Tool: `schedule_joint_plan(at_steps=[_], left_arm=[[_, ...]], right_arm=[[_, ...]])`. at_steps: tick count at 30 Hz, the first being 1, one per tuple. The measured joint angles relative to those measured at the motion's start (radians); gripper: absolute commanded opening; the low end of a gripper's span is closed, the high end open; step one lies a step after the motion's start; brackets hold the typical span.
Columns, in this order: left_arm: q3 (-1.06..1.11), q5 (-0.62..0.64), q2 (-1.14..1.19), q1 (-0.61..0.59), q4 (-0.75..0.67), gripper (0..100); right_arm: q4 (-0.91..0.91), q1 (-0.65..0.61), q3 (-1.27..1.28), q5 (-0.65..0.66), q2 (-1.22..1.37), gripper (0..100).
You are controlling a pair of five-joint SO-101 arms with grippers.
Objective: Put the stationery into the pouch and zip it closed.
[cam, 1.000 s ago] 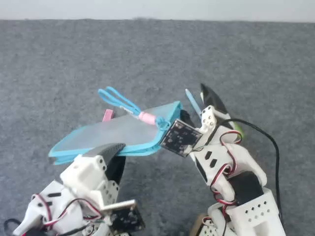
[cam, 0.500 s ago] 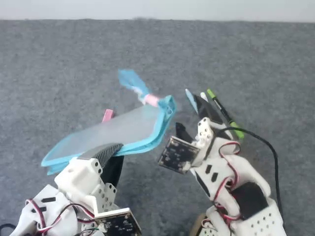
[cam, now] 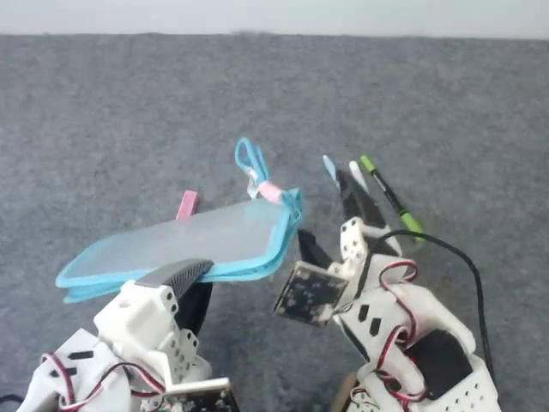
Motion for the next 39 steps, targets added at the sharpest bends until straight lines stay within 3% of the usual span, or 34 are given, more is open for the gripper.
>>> schedule_joint_plan(at_steps=[7, 15, 25, 36, 39], left_arm=[[-0.02, -0.008, -0.002, 0.002, 0.0, 1], [-0.02, -0.008, -0.002, 0.098, 0.002, 1], [-0.02, -0.055, -0.006, 0.127, 0.002, 1], [-0.021, -0.061, -0.072, 0.146, 0.002, 1], [-0.026, -0.068, -0.074, 0.146, 0.002, 1]], right_arm=[[0.021, -0.003, 0.0, 0.015, 0.003, 34.6], [0.015, -0.003, 0.0, 0.014, 0.005, 34.3], [-0.081, 0.043, -0.034, 0.008, 0.253, 33.3], [-0.095, -0.012, -0.104, -0.021, 0.295, 0.2], [-0.095, -0.011, -0.104, -0.021, 0.295, 0.2]])
